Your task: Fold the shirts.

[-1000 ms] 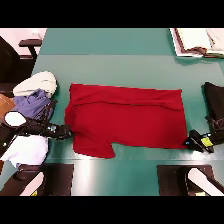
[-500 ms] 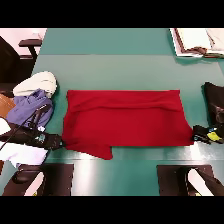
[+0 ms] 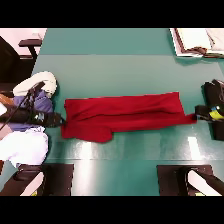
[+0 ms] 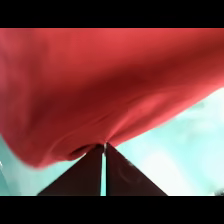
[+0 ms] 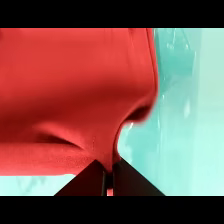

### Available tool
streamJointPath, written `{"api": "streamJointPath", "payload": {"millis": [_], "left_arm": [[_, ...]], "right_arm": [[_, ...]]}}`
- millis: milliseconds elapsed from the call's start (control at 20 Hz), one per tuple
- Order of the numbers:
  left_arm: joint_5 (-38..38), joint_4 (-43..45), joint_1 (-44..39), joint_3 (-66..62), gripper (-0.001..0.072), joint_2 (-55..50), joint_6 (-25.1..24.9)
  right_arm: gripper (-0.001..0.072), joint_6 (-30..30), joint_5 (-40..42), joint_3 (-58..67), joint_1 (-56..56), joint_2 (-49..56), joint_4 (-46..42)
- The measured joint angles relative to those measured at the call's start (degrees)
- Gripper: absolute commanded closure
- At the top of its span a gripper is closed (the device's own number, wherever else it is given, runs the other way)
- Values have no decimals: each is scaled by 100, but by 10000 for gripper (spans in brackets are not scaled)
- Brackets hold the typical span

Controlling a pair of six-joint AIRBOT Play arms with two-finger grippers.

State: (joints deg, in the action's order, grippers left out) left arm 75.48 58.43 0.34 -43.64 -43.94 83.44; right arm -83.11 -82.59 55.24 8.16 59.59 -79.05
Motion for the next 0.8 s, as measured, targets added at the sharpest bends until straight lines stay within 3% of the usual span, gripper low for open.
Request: {"api": "streamJointPath", "payload": {"millis": [250, 300, 350, 400, 600, 650, 750, 800], "left_arm": [[-1040, 9, 0, -715, 677, -1622, -564], [-1220, 4, -2, -831, 598, -1895, -629], [-1408, 2, -2, -944, 281, -2159, -686], [-1552, -4, 0, -1034, 151, -2358, -704], [-1825, -52, 0, -1355, 168, -2761, -621], [-1784, -74, 2, -1440, 175, -2804, -597], [-1609, -129, 0, -1550, 613, -2855, -573], [-1567, -155, -2, -1582, 670, -2870, -570]], "right_arm": [[690, -81, 437, 1154, -271, 1480, 492], [586, -87, 509, 1357, -289, 1729, 619], [400, -96, 564, 1558, -302, 1976, 756], [344, -96, 601, 1746, -304, 2201, 907], [236, 229, 616, 2223, -131, 2702, 1526], [172, 343, 568, 2243, -24, 2734, 1641], [113, 560, 492, 2127, 267, 2734, 1753], [113, 654, 466, 2020, 426, 2732, 1799]]}}
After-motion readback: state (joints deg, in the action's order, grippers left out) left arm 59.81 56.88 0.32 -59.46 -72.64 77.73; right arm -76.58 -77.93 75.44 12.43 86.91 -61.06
